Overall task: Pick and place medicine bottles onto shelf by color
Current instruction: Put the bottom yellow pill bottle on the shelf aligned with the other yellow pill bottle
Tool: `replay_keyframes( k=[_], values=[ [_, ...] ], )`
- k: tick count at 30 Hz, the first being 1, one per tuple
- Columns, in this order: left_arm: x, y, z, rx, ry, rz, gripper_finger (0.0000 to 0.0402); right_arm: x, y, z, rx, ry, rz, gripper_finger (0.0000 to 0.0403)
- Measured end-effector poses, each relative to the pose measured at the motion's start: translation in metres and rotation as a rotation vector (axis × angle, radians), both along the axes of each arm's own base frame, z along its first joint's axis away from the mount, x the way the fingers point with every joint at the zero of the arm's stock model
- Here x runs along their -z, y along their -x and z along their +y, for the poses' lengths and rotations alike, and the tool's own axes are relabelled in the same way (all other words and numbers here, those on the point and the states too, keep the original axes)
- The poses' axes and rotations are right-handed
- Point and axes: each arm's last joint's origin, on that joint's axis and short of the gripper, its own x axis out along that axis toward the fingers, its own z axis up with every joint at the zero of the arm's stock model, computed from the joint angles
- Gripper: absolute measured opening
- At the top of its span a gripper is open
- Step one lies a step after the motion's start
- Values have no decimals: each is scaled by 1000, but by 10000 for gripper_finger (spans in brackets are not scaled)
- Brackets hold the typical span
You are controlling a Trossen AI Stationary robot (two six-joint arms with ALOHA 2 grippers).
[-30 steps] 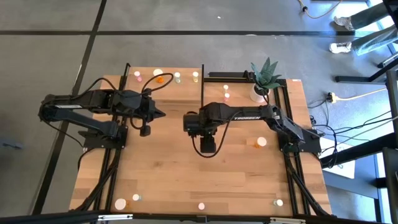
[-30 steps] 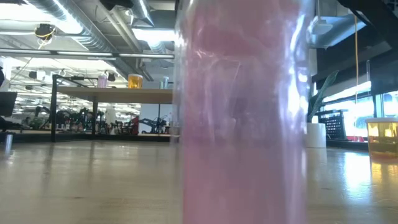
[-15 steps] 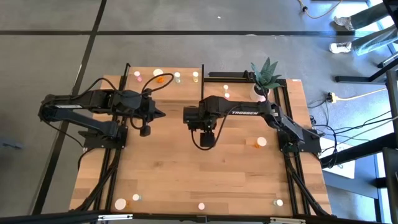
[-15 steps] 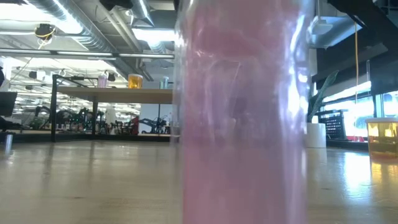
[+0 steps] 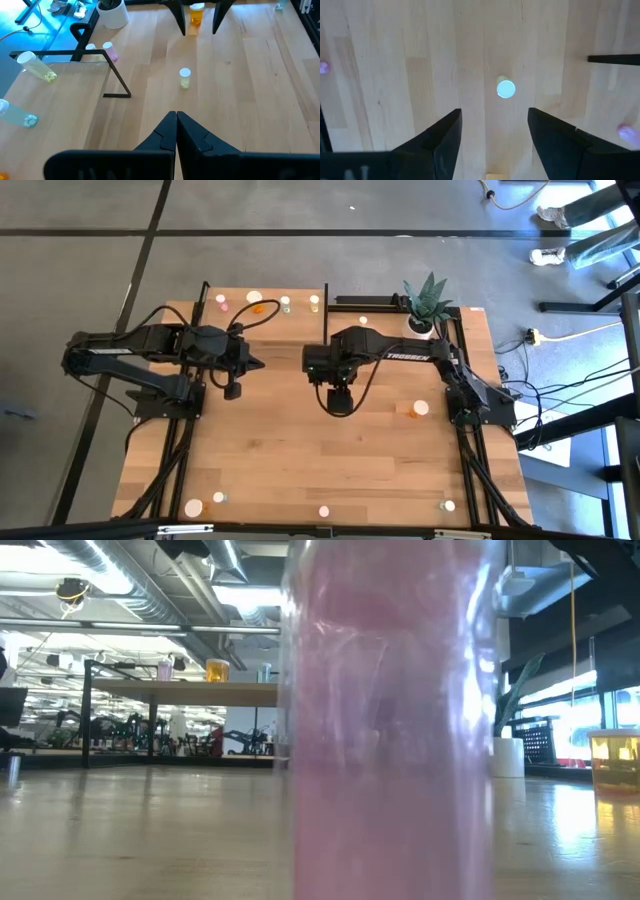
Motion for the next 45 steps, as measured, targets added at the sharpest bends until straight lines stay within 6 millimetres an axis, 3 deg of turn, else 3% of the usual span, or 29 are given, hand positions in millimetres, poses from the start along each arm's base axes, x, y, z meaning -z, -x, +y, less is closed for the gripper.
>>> replay_keyframes(
  k=[4,10,14,21,26,29,35,41,45],
  values=[
    [1,1,0,0,0,12,0,-6,3,1,21,-38,-12,228],
    [1,1,0,2,-3,15,0,-40,26,4,102,10,-100,228],
    [1,1,0,6,-7,17,0,-48,32,11,168,42,-128,228],
    [1,1,0,6,-7,16,0,-25,34,25,159,103,-89,228],
    [1,0,0,5,-7,10,0,10,48,23,180,58,3,228],
    [0,0,1,-23,-24,3,0,17,59,19,210,10,-63,228],
    [0,0,2,-60,-52,2,0,32,53,15,198,-30,-240,228],
    [0,0,2,-64,-53,1,0,64,53,14,119,23,-201,228],
    [0,0,2,-65,-52,-1,0,75,51,9,110,29,-231,228]
  ],
)
